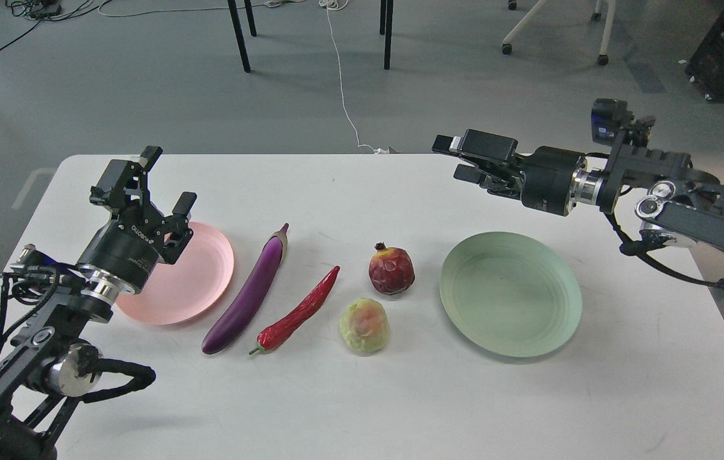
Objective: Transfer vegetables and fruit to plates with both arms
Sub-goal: 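Move the right gripper toward the red apple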
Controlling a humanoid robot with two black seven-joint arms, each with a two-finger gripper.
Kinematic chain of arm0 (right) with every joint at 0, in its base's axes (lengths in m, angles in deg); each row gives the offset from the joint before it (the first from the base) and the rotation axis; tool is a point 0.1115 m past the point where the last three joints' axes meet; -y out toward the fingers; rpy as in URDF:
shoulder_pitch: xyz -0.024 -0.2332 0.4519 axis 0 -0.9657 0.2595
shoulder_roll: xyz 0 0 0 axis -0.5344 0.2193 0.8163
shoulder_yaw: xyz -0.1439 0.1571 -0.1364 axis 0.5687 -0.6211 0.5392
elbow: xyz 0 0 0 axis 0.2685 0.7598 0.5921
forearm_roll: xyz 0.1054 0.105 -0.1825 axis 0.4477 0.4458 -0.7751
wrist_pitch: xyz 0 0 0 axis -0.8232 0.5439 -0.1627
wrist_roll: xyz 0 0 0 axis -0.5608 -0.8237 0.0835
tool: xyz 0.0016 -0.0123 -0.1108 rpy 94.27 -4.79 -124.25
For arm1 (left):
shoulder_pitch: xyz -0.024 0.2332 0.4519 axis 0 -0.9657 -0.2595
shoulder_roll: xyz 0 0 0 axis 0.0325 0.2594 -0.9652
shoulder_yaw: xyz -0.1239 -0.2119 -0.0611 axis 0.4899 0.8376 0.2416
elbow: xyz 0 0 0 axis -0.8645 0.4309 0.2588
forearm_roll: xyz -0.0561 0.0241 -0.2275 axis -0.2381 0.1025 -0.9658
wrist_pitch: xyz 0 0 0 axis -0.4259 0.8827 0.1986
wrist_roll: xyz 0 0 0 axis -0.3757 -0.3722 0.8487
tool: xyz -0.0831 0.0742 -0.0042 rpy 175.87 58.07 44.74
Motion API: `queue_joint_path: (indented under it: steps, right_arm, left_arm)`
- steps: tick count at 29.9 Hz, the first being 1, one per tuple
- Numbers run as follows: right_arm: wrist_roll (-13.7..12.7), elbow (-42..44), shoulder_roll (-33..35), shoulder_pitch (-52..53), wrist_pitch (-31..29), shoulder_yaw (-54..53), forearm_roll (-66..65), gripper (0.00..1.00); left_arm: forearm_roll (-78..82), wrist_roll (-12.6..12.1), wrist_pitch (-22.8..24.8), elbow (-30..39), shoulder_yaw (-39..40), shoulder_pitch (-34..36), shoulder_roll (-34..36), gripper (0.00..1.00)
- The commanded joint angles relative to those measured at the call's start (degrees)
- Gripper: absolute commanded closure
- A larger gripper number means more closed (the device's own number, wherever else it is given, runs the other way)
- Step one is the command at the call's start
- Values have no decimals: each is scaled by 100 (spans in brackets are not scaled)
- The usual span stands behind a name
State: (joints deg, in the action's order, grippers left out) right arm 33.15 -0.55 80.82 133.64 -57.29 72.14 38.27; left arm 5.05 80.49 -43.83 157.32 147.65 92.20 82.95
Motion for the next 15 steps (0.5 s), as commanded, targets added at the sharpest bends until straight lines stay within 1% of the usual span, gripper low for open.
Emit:
queue_joint_path:
  steps: [1,6,9,11,15]
  right_arm:
    - [-2,150,-839,1114,67,1307,-781,2]
    - [-2,835,-2052,1265,76,2152,-1361,2]
    - [-2,1283,-2632,1230,76,2592,-1512,2]
    - [-2,1512,-2915,1195,85,2759,-1512,2]
    - [-2,1670,-3240,993,138,2830,-1512,2]
  left_arm:
    - [0,2,-13,33,10,-11,3,2]
    - [0,2,-5,77,37,-125,11,2]
    - [0,2,-5,121,37,-134,90,2]
    - [0,2,-5,139,45,-134,108,2]
    - [0,2,-5,139,46,-134,117,2]
